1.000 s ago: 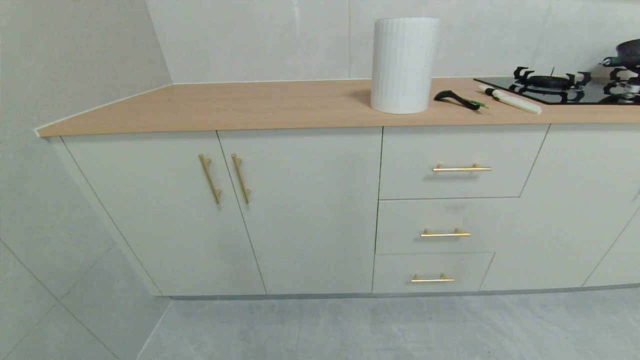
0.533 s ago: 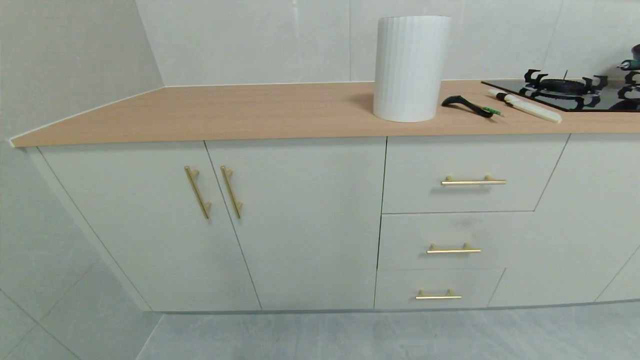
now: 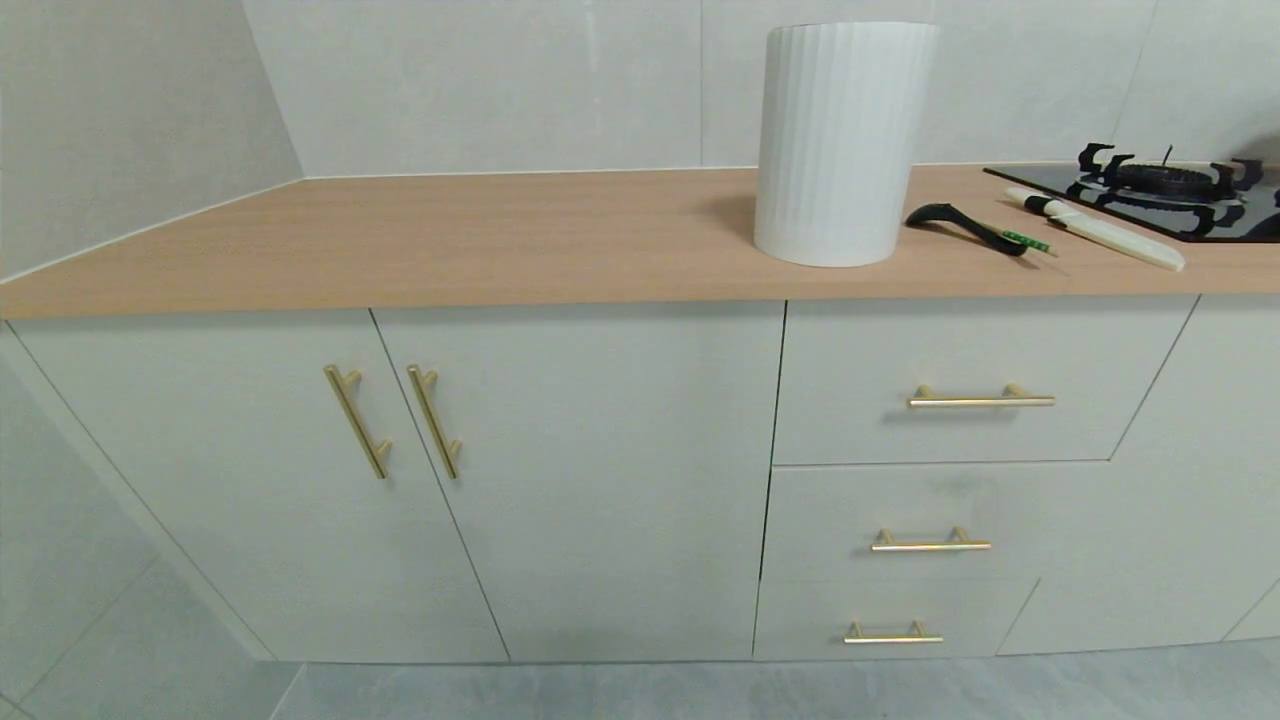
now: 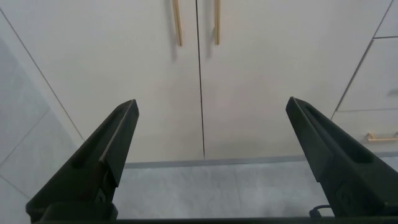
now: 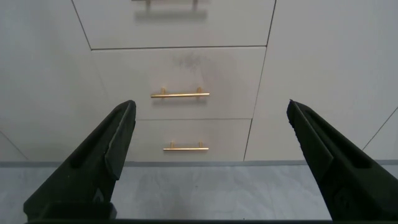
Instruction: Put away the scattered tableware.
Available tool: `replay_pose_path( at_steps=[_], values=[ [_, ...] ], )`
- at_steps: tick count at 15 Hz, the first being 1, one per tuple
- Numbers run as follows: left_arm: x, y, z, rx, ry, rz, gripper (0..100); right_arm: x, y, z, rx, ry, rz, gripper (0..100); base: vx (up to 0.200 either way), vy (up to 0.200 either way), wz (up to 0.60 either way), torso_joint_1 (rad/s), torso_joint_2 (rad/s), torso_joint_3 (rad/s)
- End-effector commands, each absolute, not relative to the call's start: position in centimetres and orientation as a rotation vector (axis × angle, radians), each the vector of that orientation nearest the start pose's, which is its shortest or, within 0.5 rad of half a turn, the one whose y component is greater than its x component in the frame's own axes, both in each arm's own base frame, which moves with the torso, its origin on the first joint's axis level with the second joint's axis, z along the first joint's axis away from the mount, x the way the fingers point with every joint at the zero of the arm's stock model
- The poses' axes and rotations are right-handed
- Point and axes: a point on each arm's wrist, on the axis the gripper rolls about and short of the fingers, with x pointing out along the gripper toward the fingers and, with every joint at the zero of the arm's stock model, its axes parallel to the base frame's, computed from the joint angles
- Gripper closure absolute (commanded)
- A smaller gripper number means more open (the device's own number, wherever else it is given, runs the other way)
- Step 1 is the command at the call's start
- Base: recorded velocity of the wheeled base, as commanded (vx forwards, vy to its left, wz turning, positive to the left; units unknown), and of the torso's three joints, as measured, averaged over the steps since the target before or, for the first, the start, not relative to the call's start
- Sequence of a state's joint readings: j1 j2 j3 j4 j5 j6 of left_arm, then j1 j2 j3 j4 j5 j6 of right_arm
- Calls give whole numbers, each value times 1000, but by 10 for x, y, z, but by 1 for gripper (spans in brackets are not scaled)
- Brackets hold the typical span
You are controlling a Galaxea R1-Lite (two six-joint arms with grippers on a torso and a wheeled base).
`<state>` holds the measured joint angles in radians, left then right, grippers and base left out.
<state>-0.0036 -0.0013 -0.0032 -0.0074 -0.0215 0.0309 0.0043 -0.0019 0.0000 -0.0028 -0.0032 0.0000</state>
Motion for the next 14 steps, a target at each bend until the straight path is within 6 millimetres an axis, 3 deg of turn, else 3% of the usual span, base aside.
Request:
replay_pose_path(
  at_steps=[1, 11, 13, 14],
  values=[
    [-23, 0, 77, 31, -11, -24, 0, -23, 0, 76, 0, -3, 2, 0, 0, 0, 0, 0, 0, 0],
    [-23, 0, 77, 28, -11, -21, 0, -24, 0, 80, -14, -15, 6, 0, 0, 0, 0, 0, 0, 0],
    [-23, 0, 77, 28, -11, -21, 0, -26, -1, 150, 55, -80, 36, 0, 0, 0, 0, 0, 0, 0],
    [-23, 0, 77, 28, -13, -21, 0, -7, 0, 172, 52, 27, 50, 0, 0, 0, 0, 0, 0, 0]
  ],
)
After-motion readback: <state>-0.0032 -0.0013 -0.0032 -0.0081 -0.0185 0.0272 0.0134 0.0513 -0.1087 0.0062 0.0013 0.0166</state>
